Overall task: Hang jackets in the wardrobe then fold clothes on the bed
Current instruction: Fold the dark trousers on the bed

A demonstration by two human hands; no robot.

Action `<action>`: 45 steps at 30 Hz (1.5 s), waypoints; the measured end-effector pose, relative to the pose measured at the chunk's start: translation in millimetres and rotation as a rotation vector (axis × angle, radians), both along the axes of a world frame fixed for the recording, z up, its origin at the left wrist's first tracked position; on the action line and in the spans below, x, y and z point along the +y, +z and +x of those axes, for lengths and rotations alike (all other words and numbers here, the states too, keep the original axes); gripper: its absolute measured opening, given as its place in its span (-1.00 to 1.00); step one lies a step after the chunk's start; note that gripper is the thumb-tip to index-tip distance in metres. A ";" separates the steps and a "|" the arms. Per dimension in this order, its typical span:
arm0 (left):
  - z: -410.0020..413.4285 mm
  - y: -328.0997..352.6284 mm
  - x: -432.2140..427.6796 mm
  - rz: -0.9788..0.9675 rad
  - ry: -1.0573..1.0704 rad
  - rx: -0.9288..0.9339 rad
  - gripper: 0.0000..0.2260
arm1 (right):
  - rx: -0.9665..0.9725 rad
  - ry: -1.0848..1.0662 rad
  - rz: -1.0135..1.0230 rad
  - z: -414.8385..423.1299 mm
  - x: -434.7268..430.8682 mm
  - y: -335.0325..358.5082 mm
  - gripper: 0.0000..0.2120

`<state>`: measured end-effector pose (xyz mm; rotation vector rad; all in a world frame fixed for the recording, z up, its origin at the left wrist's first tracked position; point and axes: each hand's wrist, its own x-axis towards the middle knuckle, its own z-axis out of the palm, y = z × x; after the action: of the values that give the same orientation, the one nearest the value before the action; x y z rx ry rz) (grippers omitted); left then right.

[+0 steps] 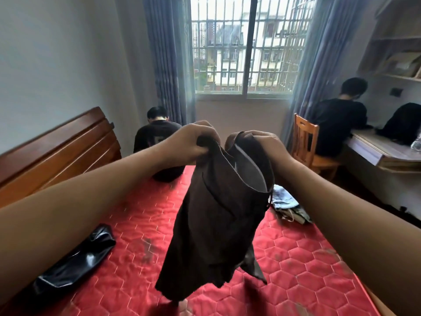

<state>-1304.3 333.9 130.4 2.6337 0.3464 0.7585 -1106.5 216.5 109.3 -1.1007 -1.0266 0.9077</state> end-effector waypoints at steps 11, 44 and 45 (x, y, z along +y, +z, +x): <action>31.6 -37.3 -11.3 -0.211 -0.006 0.138 -0.76 | -0.275 -0.165 -0.201 6.8 -12.2 -10.7 -0.88; -24.4 -69.4 26.7 -0.522 0.270 0.038 -0.66 | -1.178 -0.407 -0.317 75.1 -40.2 -72.1 -0.82; -36.3 -67.9 38.4 -0.479 0.316 0.072 -0.65 | -1.236 -0.426 -0.343 90.7 -42.6 -68.3 -0.84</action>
<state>-1340.6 372.3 62.4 2.1786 0.8644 0.5821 -1015.8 174.0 41.1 -2.1692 -1.5247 -0.0553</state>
